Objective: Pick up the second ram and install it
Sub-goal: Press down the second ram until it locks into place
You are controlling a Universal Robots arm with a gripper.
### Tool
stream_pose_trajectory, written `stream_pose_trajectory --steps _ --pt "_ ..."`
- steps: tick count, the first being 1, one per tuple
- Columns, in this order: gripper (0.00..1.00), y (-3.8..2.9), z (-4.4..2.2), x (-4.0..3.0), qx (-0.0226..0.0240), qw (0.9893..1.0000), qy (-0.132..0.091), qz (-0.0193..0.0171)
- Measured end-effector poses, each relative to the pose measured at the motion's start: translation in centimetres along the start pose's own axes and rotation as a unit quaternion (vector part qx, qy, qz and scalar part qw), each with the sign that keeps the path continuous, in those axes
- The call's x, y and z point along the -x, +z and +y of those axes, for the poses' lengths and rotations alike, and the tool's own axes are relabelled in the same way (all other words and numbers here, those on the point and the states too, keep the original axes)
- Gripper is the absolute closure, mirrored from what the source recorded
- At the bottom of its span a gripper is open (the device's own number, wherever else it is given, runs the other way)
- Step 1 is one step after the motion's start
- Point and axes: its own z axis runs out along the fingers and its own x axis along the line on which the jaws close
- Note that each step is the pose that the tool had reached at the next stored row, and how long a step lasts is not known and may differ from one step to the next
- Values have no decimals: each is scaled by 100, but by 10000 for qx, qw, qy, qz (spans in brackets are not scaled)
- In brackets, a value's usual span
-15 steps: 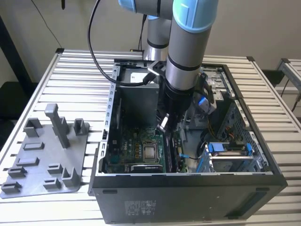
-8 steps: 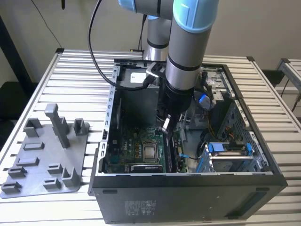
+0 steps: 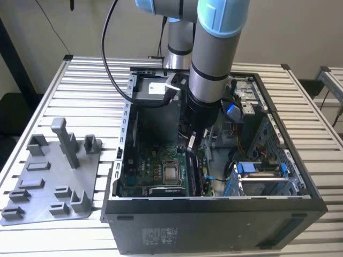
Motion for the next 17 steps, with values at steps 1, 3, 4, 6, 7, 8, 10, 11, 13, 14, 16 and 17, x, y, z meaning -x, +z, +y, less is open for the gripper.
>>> stream_pose_trajectory --steps 1,3,4,6,7,8,10,11,13,14,16,17 --pt "89 0 0 0 2 10000 -87 2" --pt "89 1 0 0 7 9996 -275 4" --pt "89 1 0 0 9 9994 -355 6" --pt "89 1 0 0 14 9986 -526 9" --pt "89 2 0 0 16 9981 -614 9" --pt "89 2 0 0 19 9975 -702 9" --pt "89 4 0 0 25 9962 -873 3" --pt "89 4 0 0 26 9954 -954 -5" --pt "89 5 0 0 32 9940 -1096 -28" --pt "89 5 0 0 37 9931 -1169 -38" --pt "89 6 0 0 48 9913 -1316 -60" --pt "89 7 0 0 54 9903 -1389 -71"
